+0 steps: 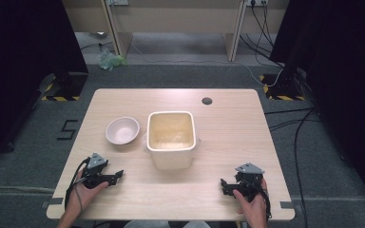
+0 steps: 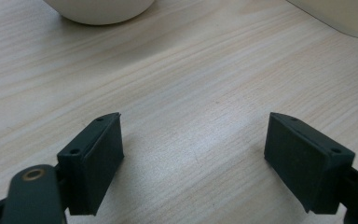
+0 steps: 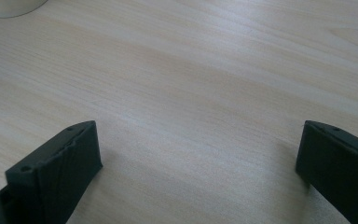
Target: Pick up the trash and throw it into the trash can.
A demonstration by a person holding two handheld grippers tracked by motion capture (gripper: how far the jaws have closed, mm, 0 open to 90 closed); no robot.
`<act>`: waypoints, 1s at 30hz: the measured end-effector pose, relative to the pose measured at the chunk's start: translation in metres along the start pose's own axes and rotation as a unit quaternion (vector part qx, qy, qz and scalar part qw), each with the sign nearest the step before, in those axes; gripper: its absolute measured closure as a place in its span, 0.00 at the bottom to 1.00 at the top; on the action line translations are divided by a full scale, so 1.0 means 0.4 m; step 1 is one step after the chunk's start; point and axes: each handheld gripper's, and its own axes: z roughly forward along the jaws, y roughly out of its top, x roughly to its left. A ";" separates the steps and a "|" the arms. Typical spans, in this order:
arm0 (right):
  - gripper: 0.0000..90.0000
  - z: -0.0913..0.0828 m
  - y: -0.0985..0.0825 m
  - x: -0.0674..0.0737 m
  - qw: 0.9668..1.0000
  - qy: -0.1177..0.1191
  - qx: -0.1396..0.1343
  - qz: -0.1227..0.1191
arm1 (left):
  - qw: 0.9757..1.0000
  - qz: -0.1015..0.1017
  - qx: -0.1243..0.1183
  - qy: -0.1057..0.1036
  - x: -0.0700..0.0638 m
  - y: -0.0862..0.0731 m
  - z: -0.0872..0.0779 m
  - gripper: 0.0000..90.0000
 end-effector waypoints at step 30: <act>0.01 0.007 0.008 -0.006 1.000 -0.016 -0.003 0.019 | 0.996 -0.072 -0.050 -0.017 0.087 0.065 -0.033 0.24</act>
